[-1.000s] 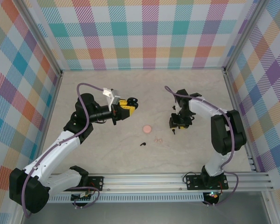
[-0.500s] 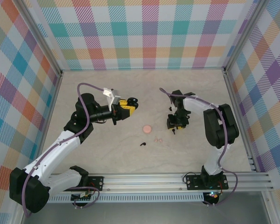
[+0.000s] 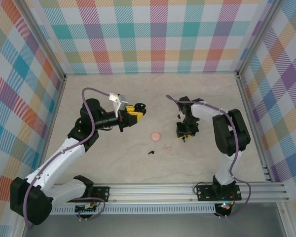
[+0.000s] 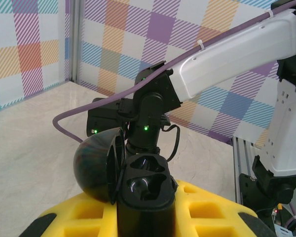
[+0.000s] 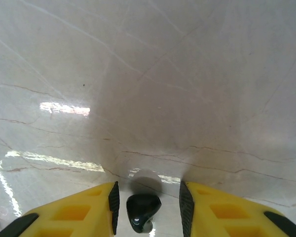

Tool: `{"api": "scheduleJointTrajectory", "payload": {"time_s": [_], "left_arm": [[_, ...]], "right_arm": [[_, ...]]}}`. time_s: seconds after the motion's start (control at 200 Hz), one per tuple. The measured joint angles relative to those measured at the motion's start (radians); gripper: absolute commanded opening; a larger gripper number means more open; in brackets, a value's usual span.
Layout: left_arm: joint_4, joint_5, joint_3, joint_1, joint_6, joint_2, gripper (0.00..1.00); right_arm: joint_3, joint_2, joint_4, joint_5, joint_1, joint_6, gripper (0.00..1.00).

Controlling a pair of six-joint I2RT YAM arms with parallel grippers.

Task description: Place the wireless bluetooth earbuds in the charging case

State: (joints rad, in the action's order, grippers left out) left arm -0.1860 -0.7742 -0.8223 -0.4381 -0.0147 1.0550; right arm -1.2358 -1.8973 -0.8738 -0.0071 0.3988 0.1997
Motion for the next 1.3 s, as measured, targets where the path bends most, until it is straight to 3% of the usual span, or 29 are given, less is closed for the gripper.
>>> {"api": "scheduleJointTrajectory", "payload": {"time_s": [0.83,1.035,1.3], "left_arm": [[0.0,0.01,0.0,0.0,0.0,0.0,0.16],[0.0,0.01,0.0,0.0,0.0,0.0,0.17],[0.0,0.01,0.0,0.0,0.0,0.0,0.17]], "right_arm": [[-0.01,-0.01,-0.015,0.064,0.021,0.032,0.27],[-0.011,-0.01,-0.014,0.054,0.024,0.046,0.4],[-0.012,-0.009,-0.018,0.049,0.031,0.095,0.4]]}}
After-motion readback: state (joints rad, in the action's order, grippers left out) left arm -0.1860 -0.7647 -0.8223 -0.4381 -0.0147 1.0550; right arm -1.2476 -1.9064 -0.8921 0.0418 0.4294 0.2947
